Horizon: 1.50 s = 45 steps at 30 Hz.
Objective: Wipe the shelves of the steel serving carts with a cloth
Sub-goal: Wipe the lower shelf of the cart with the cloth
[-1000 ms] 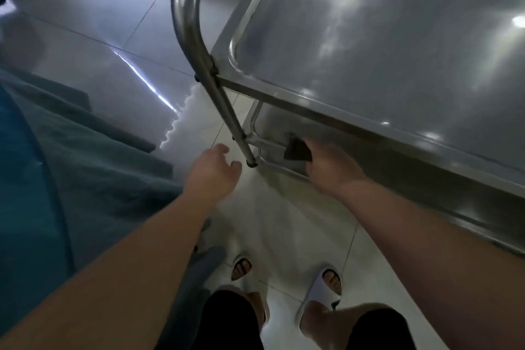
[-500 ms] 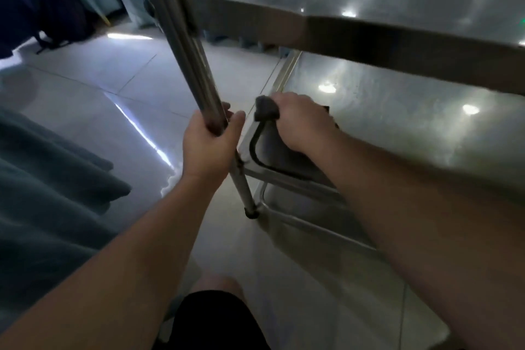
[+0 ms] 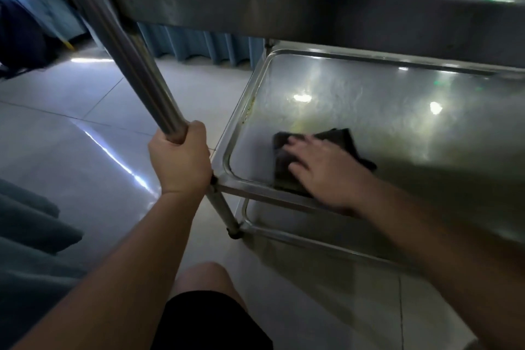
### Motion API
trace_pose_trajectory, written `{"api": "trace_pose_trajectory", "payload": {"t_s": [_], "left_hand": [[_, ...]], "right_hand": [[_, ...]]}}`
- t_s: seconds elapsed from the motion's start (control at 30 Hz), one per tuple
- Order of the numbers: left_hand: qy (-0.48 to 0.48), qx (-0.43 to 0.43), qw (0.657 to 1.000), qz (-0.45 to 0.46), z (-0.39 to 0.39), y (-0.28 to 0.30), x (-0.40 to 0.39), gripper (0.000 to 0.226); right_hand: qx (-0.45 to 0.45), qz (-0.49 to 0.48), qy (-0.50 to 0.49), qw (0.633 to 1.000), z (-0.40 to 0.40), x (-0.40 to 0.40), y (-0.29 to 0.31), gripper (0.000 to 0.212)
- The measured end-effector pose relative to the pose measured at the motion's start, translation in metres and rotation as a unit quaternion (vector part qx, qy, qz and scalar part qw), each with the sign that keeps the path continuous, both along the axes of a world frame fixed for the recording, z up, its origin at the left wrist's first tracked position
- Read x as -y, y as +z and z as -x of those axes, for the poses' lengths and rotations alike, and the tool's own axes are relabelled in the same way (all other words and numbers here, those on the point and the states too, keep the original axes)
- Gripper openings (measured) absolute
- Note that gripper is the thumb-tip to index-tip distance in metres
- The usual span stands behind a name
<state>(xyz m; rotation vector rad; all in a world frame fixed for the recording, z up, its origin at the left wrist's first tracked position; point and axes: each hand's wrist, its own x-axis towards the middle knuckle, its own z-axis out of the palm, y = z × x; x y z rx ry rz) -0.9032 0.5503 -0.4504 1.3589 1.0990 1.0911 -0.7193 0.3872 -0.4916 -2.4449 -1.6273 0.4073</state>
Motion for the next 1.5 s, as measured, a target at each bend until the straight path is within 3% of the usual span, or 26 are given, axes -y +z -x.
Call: {"api": "trace_pose_trajectory", "payload": {"t_s": [0.13, 0.2, 0.3, 0.4, 0.5, 0.6, 0.67, 0.77, 0.93, 1.1, 1.17, 1.23, 1.33, 1.43, 1.5], "left_hand": [[0.004, 0.006, 1.000, -0.012, -0.001, -0.002, -0.001, 0.015], [0.008, 0.018, 1.000, -0.016, -0.001, -0.001, -0.001, 0.017], [0.014, 0.022, 0.999, -0.021, -0.001, -0.001, -0.001, 0.016], [0.018, 0.018, 0.999, -0.034, -0.001, -0.004, -0.004, 0.014], [0.018, 0.018, 0.999, -0.034, -0.002, -0.007, -0.006, 0.013], [0.019, 0.027, 0.999, -0.035, -0.003, -0.010, -0.004, 0.016], [0.020, 0.036, 0.998, -0.039, -0.005, -0.010, -0.002, 0.017], [0.029, 0.041, 0.998, -0.048, -0.007, -0.011, -0.004, 0.018], [0.019, 0.040, 0.998, -0.054, -0.006, -0.012, -0.005, 0.018], [0.009, 0.069, 0.996, -0.054, -0.007, -0.011, -0.006, 0.018], [0.007, 0.072, 0.996, -0.055, -0.008, -0.012, -0.007, 0.020], [0.006, 0.069, 0.996, -0.053, -0.007, -0.013, -0.006, 0.019], [0.006, 0.058, 0.997, -0.057, -0.006, -0.016, -0.004, 0.023], [0.009, 0.066, 0.995, -0.069, -0.007, -0.016, -0.004, 0.028], [0.011, 0.064, 0.995, -0.070, -0.008, -0.016, -0.004, 0.023]], "right_hand": [[0.035, 0.006, -0.205, 0.978, -0.077, -0.044, -0.007, 0.058], [0.020, 0.001, -0.229, 0.973, -0.071, -0.083, -0.007, 0.058], [0.007, -0.028, -0.094, 0.995, -0.012, -0.129, 0.001, 0.056], [-0.021, -0.015, 0.095, 0.995, 0.031, -0.116, 0.007, 0.058], [-0.029, -0.031, 0.147, 0.988, 0.004, -0.072, 0.004, 0.061], [0.011, -0.075, -0.025, 0.997, -0.077, -0.062, 0.000, 0.059], [0.032, -0.041, -0.159, 0.986, -0.130, -0.078, 0.001, 0.060], [0.031, 0.011, -0.227, 0.973, -0.148, -0.124, 0.001, 0.062], [0.008, -0.033, -0.039, 0.999, -0.054, -0.174, 0.007, 0.054], [-0.031, -0.008, 0.192, 0.981, -0.002, -0.104, 0.008, 0.056], [-0.050, -0.007, 0.230, 0.972, -0.009, -0.093, 0.011, 0.054], [-0.026, -0.025, 0.186, 0.982, -0.028, -0.111, 0.009, 0.056], [0.004, -0.028, 0.007, 1.000, -0.069, -0.167, 0.006, 0.061], [0.004, -0.015, -0.139, 0.990, -0.085, -0.209, 0.000, 0.062], [0.010, -0.024, -0.168, 0.985, -0.072, -0.215, -0.003, 0.063]]}}
